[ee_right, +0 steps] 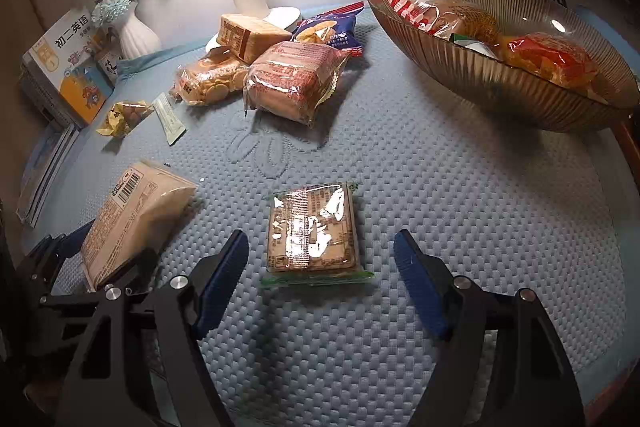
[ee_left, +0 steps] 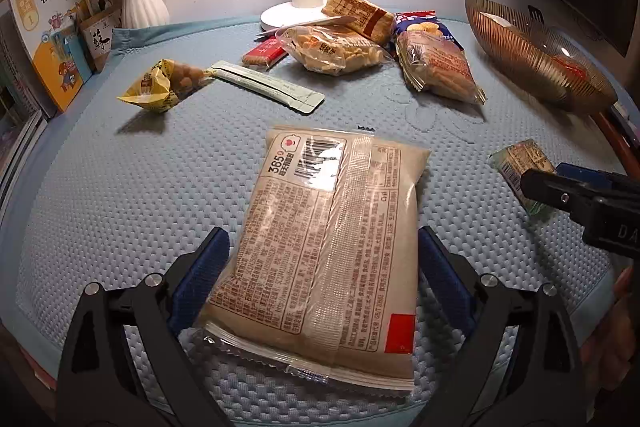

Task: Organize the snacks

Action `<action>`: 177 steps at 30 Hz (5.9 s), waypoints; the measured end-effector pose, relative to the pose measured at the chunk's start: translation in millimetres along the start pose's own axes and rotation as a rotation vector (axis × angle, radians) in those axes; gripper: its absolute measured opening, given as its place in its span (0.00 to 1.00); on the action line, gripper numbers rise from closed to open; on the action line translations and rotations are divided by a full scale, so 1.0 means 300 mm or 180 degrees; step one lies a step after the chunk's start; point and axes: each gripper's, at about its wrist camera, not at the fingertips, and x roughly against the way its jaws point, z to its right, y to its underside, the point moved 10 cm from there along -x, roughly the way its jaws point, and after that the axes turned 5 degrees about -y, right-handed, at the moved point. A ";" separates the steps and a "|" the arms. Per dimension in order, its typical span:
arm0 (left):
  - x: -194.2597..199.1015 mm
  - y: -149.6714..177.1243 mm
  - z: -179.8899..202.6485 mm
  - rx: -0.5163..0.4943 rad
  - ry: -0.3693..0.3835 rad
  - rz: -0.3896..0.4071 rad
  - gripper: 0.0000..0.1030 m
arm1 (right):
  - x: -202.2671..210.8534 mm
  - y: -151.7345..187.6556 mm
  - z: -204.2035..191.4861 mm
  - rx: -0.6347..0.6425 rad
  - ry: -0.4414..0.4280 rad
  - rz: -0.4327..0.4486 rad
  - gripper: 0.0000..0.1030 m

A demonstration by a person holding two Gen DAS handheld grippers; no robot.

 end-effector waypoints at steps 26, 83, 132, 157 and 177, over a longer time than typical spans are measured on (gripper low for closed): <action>0.181 -0.315 0.275 -0.0230 0.0333 0.0552 0.72 | 0.265 -0.201 0.119 0.0107 -0.0072 0.0554 0.13; 0.133 -0.800 0.610 -0.0153 0.1509 0.0758 0.88 | 0.420 -0.540 0.548 -0.0638 0.0206 0.1031 0.55; -0.051 -0.371 -0.512 0.0628 -0.0256 0.0174 0.86 | -0.166 -0.316 -0.052 0.0176 -0.0160 -0.0285 0.66; -0.329 -0.398 -0.503 0.0309 0.0056 -0.0114 0.83 | -0.294 -0.366 -0.153 0.0919 -0.0120 -0.0370 0.79; -0.216 -0.376 -0.436 0.0402 0.0058 -0.0054 0.41 | -0.080 -0.270 -0.142 0.0898 -0.0334 -0.0205 0.62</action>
